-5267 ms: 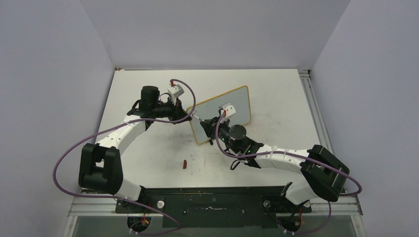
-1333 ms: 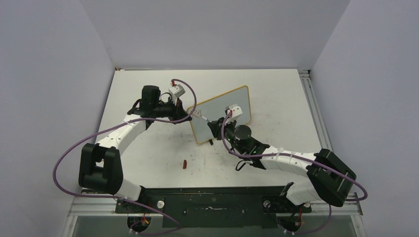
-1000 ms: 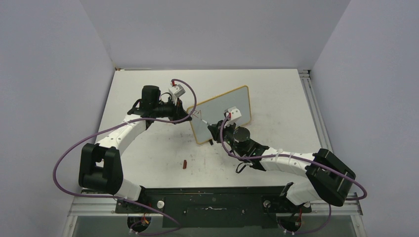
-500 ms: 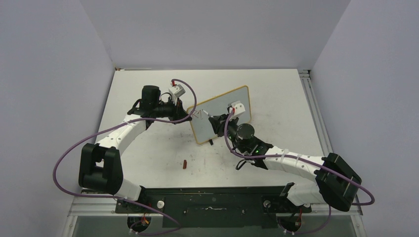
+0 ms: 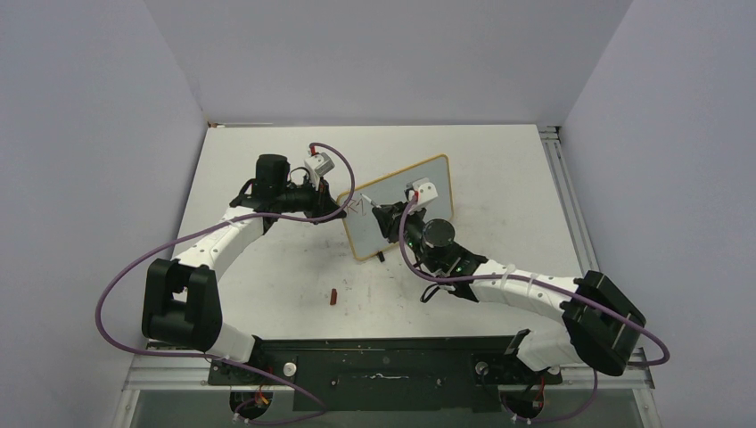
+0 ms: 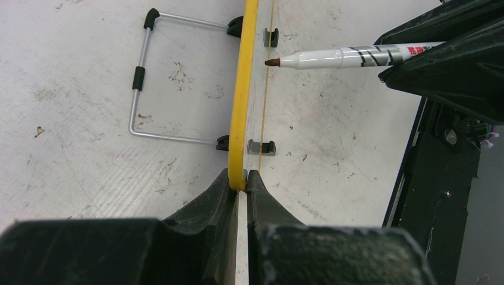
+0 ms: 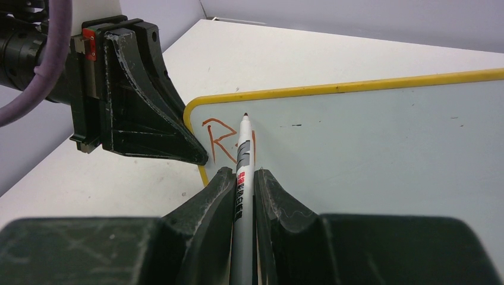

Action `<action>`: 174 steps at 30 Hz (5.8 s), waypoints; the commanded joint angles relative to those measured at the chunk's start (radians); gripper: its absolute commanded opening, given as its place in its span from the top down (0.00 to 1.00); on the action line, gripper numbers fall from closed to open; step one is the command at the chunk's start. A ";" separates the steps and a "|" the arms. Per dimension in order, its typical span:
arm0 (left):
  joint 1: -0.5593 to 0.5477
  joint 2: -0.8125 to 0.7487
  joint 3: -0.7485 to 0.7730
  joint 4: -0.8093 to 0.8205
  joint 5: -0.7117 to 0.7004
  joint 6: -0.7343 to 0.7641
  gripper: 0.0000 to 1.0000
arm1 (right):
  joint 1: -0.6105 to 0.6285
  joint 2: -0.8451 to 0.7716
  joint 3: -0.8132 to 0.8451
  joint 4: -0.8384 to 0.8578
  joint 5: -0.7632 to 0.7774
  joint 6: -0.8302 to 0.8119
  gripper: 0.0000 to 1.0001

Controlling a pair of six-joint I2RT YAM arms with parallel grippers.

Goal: Write a sentence on the whiteboard

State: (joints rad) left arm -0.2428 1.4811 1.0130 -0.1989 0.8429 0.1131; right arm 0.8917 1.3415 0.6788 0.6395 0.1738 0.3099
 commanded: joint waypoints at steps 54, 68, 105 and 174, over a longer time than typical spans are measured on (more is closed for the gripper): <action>-0.012 0.008 0.034 -0.042 -0.016 0.048 1.00 | -0.058 0.025 -0.022 0.102 -0.016 0.011 0.95; -0.012 0.006 0.034 -0.040 -0.017 0.048 1.00 | -0.043 0.030 -0.074 0.109 -0.035 0.046 0.95; -0.013 0.004 0.033 -0.041 -0.014 0.046 1.00 | 0.004 0.005 -0.127 0.072 0.076 0.074 0.95; -0.015 0.008 0.035 -0.046 -0.017 0.049 1.00 | -0.109 -0.062 -0.073 0.080 0.060 0.025 0.95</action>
State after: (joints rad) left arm -0.2478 1.4815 1.0203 -0.2104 0.8379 0.1165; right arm 0.7925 1.3033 0.5556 0.6647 0.2234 0.3496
